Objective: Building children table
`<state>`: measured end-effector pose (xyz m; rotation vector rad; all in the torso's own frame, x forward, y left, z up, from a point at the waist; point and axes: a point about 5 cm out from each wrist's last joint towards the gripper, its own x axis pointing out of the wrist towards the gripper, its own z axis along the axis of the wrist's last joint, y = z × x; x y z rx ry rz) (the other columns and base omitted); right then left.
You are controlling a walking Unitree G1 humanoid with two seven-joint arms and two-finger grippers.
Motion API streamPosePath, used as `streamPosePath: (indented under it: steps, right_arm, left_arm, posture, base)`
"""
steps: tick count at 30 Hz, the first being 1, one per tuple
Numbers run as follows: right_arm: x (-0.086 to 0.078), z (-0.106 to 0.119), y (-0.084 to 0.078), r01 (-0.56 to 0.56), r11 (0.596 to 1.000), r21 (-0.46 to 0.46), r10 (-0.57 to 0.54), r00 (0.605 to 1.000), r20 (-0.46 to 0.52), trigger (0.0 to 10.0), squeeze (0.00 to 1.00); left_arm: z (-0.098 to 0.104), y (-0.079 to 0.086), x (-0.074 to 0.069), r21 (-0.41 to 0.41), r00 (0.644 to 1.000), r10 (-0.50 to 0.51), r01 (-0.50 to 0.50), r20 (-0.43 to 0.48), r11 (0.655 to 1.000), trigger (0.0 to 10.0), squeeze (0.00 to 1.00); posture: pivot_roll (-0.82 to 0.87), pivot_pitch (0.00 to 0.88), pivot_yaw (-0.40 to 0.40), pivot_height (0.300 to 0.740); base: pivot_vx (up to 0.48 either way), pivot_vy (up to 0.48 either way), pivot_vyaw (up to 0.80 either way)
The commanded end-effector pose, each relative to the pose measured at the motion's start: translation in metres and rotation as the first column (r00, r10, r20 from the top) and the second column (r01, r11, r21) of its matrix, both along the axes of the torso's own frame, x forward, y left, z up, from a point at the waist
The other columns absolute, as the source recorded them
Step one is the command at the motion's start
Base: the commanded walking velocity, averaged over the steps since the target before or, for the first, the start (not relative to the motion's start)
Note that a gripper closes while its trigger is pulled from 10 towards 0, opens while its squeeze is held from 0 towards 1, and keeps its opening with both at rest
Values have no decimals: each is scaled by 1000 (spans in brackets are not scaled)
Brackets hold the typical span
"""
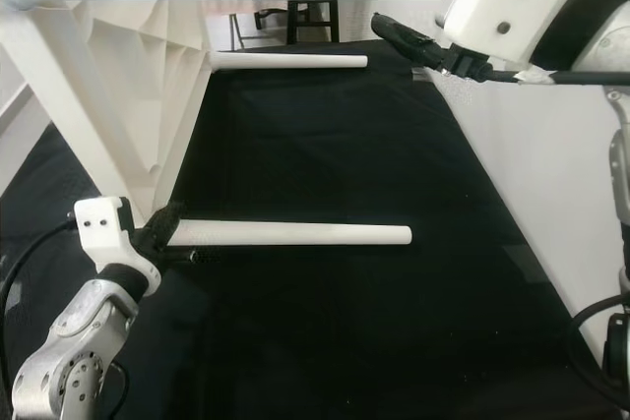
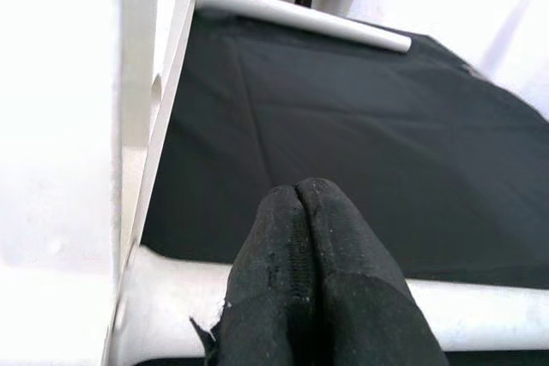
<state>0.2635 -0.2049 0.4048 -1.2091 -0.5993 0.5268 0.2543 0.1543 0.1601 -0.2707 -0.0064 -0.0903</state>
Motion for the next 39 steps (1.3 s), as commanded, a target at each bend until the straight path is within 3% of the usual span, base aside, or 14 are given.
streamPosePath:
  steps: [1,6,17,20,25,27,28,30,32,39]
  right_arm:
    - [1,-1,-3,21,999,-27,-20,1000,6,10000,0]
    - [3,-4,-8,47,998,-32,-47,999,1,10000,0]
    - [1,-2,-11,47,998,-42,-48,999,-22,10000,0]
    - [1,-2,-11,48,998,-44,-49,998,-25,10000,0]
    - [0,-3,-11,52,997,-48,-54,998,-32,10000,0]
    - [0,-3,-11,56,997,-47,-57,998,-32,9725,0]
    - [-1,-2,-12,62,997,-45,-63,998,-31,9059,0]
    - [-2,-2,-11,64,997,-44,-65,997,-30,9059,0]
    - [-3,-1,-12,76,996,-42,-77,997,-22,10000,0]
    - [-3,0,-12,83,996,-39,-83,996,-13,10000,0]
  left_arm:
    - [-9,5,3,6,999,20,-20,-38,1000,10000,0]
    - [-26,20,6,14,993,76,-75,-86,997,10000,0]
    - [-28,58,-6,31,985,160,-158,-70,987,10000,0]
    - [-27,62,-6,37,985,159,-157,-61,987,10000,0]
    - [-22,72,4,29,993,111,-110,-38,993,10000,0]
    - [-21,74,8,33,995,93,-92,-35,995,10000,0]
    - [-18,78,13,41,997,71,-70,-30,997,10000,0]
    - [-17,79,15,44,997,65,-64,-29,997,10000,0]
    - [-13,79,22,58,1000,19,-18,-20,998,10000,0]
    - [-7,74,30,66,999,-37,37,0,997,10000,0]
  posture:
    - [-92,69,-12,740]
    - [-115,76,-9,740]
    - [-143,131,-38,740]
    - [-148,140,-36,740]
    - [-158,153,-28,740]
    - [-165,156,-20,740]
    - [-170,158,-15,740]
    - [-172,158,-12,740]
    - [-176,157,-7,740]
    - [-179,152,-4,740]
  base:
    - [0,0,0]
    - [0,0,0]
    - [0,0,0]
    - [0,0,0]
    - [0,0,0]
    - [0,0,0]
    - [0,0,0]
    - [0,0,0]
    - [0,0,0]
    - [0,0,0]
